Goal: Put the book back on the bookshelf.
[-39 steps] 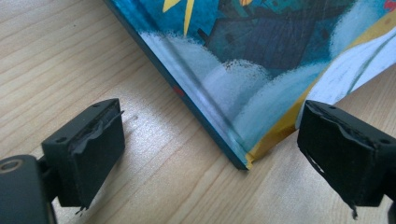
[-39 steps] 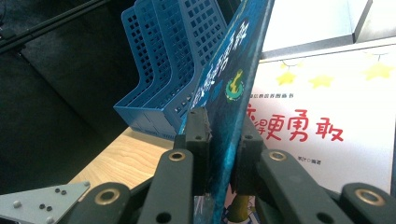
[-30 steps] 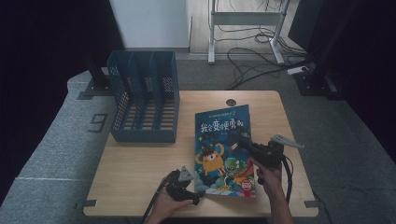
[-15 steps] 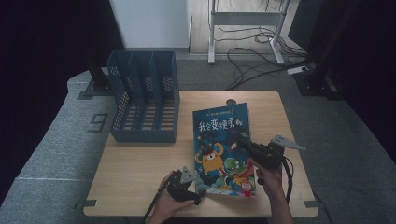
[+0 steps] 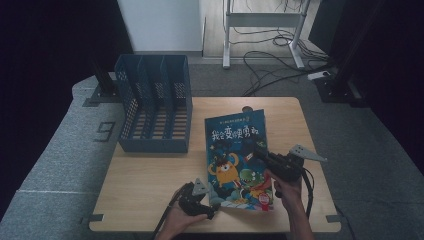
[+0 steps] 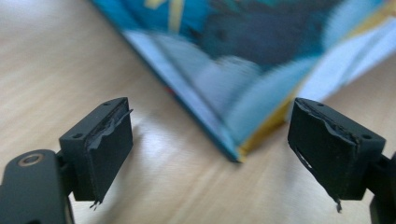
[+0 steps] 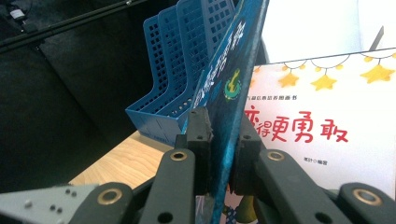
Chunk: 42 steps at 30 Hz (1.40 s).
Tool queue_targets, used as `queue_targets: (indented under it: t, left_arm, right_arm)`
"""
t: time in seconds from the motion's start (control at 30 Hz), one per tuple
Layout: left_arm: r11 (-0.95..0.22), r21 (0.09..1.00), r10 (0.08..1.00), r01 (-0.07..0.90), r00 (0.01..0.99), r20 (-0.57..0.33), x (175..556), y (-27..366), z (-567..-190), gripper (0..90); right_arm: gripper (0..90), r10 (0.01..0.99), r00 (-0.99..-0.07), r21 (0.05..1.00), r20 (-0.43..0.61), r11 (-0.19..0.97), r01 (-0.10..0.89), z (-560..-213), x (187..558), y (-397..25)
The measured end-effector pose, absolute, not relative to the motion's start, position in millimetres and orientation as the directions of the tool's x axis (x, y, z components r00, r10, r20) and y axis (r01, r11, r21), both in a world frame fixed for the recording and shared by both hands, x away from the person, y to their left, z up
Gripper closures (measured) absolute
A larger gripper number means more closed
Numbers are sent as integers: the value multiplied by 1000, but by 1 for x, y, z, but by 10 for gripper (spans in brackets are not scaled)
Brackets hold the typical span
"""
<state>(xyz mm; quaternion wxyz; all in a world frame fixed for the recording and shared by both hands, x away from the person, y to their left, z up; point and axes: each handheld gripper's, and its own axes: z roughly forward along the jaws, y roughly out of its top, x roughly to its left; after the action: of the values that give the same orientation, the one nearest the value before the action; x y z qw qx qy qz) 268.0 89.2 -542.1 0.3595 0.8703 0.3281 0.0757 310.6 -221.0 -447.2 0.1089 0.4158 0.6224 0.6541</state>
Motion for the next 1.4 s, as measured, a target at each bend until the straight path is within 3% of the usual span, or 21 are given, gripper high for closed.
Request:
queue_targets:
  t: [0.27, 0.33, 0.7, 1.4]
  left_arm:
    - [-550, 673, 616, 493, 785, -72, 263, 84, -542, 142]
    - [-587, 656, 623, 474, 783, -8, 261, 79, -545, 146]
    - [-563, 666, 644, 490, 765, -18, 261, 76, -546, 150]
    - [-569, 661, 638, 488, 769, -18, 262, 77, -546, 143]
  right_arm:
    - [804, 659, -624, 900, 419, -214, 379, -450, 312, -223]
    - [803, 661, -618, 897, 425, -217, 385, -450, 313, -223]
    - [803, 665, -622, 903, 413, -209, 376, -449, 311, -222]
    - [808, 625, -715, 948, 314, -161, 275, -438, 299, -213]
